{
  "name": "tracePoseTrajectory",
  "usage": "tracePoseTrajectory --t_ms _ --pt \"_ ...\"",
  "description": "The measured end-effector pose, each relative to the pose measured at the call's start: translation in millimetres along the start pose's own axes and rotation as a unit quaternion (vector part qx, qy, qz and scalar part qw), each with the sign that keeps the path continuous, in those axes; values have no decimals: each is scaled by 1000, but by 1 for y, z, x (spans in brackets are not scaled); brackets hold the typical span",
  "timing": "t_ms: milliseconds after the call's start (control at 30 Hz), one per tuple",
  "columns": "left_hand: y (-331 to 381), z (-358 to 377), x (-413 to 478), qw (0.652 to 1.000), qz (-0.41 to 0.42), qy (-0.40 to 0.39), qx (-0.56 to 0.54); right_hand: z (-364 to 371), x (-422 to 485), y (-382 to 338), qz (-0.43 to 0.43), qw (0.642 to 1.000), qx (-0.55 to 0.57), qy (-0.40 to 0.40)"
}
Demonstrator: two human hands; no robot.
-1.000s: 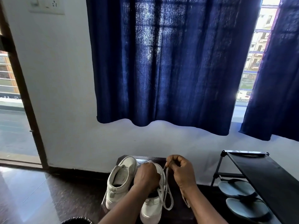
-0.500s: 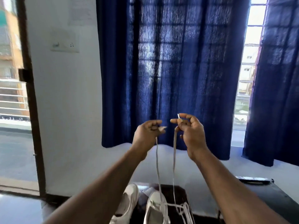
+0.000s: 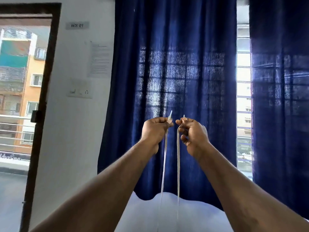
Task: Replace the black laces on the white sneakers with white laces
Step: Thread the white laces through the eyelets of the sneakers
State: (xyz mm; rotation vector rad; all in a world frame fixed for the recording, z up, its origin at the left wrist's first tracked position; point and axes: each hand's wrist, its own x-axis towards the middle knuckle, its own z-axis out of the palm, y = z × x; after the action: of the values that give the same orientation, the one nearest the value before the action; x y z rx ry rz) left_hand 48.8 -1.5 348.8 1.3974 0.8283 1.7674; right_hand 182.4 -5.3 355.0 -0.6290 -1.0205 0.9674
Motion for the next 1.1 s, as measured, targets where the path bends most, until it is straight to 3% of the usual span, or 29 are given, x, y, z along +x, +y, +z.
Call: tracePoseTrajectory --t_ms 433,833,1100 --pt "37 6 19 1000 0 8 8 41 22 -29 -54 995 -72 35" --pt "51 -12 43 997 31 70 29 51 24 -19 -87 988 -125 2" --pt "67 -13 56 996 51 62 39 53 20 -19 -82 989 -114 49"
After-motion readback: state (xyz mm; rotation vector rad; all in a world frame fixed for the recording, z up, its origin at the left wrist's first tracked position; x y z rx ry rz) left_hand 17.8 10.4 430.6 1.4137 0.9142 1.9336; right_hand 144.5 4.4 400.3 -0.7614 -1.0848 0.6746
